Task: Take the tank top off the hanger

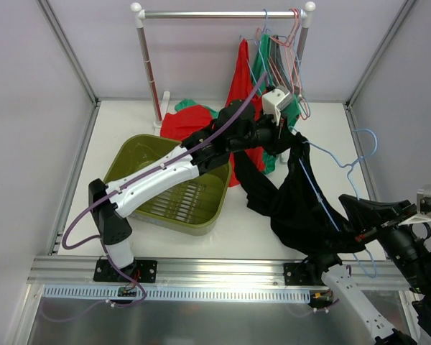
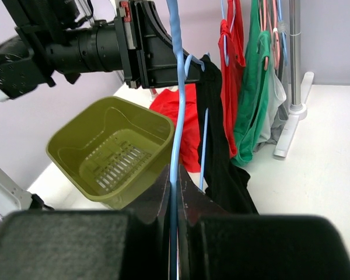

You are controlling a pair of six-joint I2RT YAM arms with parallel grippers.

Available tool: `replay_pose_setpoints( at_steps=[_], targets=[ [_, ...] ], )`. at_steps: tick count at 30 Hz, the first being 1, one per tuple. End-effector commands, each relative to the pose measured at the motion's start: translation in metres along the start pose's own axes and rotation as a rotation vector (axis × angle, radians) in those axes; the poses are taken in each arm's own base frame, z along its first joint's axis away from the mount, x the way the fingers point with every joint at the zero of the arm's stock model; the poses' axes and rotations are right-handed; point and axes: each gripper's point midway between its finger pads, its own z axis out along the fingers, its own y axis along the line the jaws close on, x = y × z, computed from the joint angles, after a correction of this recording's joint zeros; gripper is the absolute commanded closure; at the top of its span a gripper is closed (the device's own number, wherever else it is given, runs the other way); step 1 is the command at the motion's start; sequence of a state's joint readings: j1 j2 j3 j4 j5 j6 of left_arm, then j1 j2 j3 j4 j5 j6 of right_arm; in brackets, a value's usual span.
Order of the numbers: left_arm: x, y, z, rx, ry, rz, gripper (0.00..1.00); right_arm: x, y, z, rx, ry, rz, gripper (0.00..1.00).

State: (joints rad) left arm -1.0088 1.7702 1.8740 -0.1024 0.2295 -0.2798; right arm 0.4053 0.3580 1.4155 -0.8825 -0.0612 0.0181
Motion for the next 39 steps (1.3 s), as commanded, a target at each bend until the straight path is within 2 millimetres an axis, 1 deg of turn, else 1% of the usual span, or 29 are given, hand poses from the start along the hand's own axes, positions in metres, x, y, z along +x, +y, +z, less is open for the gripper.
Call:
replay_pose_setpoints(
  at_steps=[1, 2, 3, 4, 5, 6, 7, 8, 9, 11, 15, 16, 18, 19, 20, 21, 22, 23, 25, 27, 28, 30, 31, 32, 33, 36, 37, 38, 39],
  targets=[
    [-0.039, 0.021, -0.027, -0.194, -0.152, -0.030, 1.00, -0.006, 0.003, 0.009, -0.024, 0.016, -0.071, 1.00],
    [-0.048, 0.027, -0.038, -0.246, -0.187, -0.037, 1.00, 0.001, 0.003, 0.009, -0.028, 0.045, -0.080, 1.00],
    [-0.052, 0.043, -0.047, -0.345, -0.223, -0.051, 1.00, 0.005, 0.004, 0.008, -0.036, 0.060, -0.086, 1.00],
    [-0.049, 0.051, -0.052, -0.392, -0.230, -0.068, 1.00, 0.008, 0.008, 0.007, -0.066, 0.076, -0.099, 1.00],
    [-0.055, 0.055, -0.063, -0.432, -0.258, -0.077, 1.00, 0.013, 0.010, 0.005, -0.082, 0.094, -0.105, 1.00],
    [-0.059, 0.068, -0.073, -0.505, -0.286, -0.090, 1.00, 0.015, 0.013, 0.003, -0.102, 0.105, -0.111, 1.00],
    [-0.053, 0.074, -0.076, -0.538, -0.287, -0.108, 1.00, 0.018, 0.019, 0.001, -0.145, 0.120, -0.126, 1.00],
    [-0.058, 0.079, -0.084, -0.564, -0.307, -0.120, 1.00, 0.022, 0.022, -0.001, -0.166, 0.137, -0.132, 1.00],
    [-0.057, 0.084, -0.089, -0.587, -0.311, -0.133, 1.00, 0.022, 0.024, -0.004, -0.181, 0.138, -0.140, 1.00],
    [-0.056, 0.094, -0.094, -0.603, -0.317, -0.169, 1.00, 0.023, 0.029, -0.008, -0.214, 0.140, -0.157, 1.00],
    [-0.047, 0.097, -0.088, -0.566, -0.280, -0.193, 1.00, 0.017, 0.026, -0.015, -0.193, 0.098, -0.174, 1.00],
    [-0.045, 0.093, -0.085, -0.539, -0.268, -0.187, 1.00, 0.016, 0.021, -0.013, -0.167, 0.085, -0.173, 1.00],
    [-0.038, 0.075, -0.071, -0.419, -0.211, -0.163, 1.00, 0.002, 0.021, -0.013, -0.159, -0.015, -0.170, 1.00],
    [-0.040, 0.066, -0.066, -0.361, -0.205, -0.152, 1.00, -0.002, 0.017, -0.011, -0.142, -0.057, -0.170, 1.00],
    [-0.031, 0.051, -0.055, -0.261, -0.161, -0.146, 1.00, -0.008, 0.016, -0.001, -0.139, -0.121, -0.170, 1.00],
    [-0.028, 0.043, -0.051, -0.211, -0.144, -0.146, 1.00, -0.014, 0.016, -0.005, -0.138, -0.182, -0.166, 1.00],
    [-0.025, 0.037, -0.048, -0.174, -0.131, -0.149, 1.00, -0.018, 0.012, -0.004, -0.119, -0.217, -0.166, 1.00],
    [-0.017, 0.033, -0.042, -0.142, -0.109, -0.156, 1.00, -0.025, 0.014, -0.002, -0.124, -0.252, -0.169, 1.00],
    [-0.010, 0.030, -0.038, -0.116, -0.086, -0.174, 1.00, -0.030, 0.015, 0.001, -0.128, -0.262, -0.167, 1.00],
    [0.002, 0.021, -0.030, -0.048, -0.038, -0.179, 1.00, -0.036, 0.018, 0.006, -0.138, -0.282, -0.164, 1.00],
    [0.002, 0.017, -0.028, -0.021, -0.030, -0.181, 1.00, -0.037, 0.019, 0.012, -0.141, -0.278, -0.159, 1.00],
    [0.012, 0.010, -0.022, 0.029, 0.010, -0.204, 1.00, -0.045, 0.016, 0.020, -0.120, -0.305, -0.150, 1.00],
    [0.014, 0.008, -0.021, 0.037, 0.015, -0.211, 1.00, -0.047, 0.014, 0.024, -0.109, -0.315, -0.149, 1.00],
    [0.020, 0.007, -0.018, 0.044, 0.030, -0.221, 1.00, -0.057, 0.013, 0.027, -0.099, -0.357, -0.151, 1.00],
    [0.021, 0.004, -0.018, 0.055, 0.035, -0.227, 1.00, -0.062, 0.010, 0.030, -0.084, -0.383, -0.154, 1.00],
    [0.037, 0.005, -0.017, 0.050, 0.064, -0.246, 1.00, -0.074, -0.004, 0.039, -0.005, -0.449, -0.152, 1.00],
    [0.045, 0.012, -0.017, 0.021, 0.073, -0.255, 1.00, -0.077, -0.003, 0.039, -0.005, -0.460, -0.155, 1.00],
    [0.045, 0.017, -0.020, -0.008, 0.063, -0.259, 1.00, -0.079, 0.000, 0.041, -0.018, -0.457, -0.158, 1.00],
    [0.052, 0.025, -0.022, -0.051, 0.064, -0.270, 1.00, -0.076, 0.008, 0.044, -0.061, -0.428, -0.164, 1.00]
  ],
)
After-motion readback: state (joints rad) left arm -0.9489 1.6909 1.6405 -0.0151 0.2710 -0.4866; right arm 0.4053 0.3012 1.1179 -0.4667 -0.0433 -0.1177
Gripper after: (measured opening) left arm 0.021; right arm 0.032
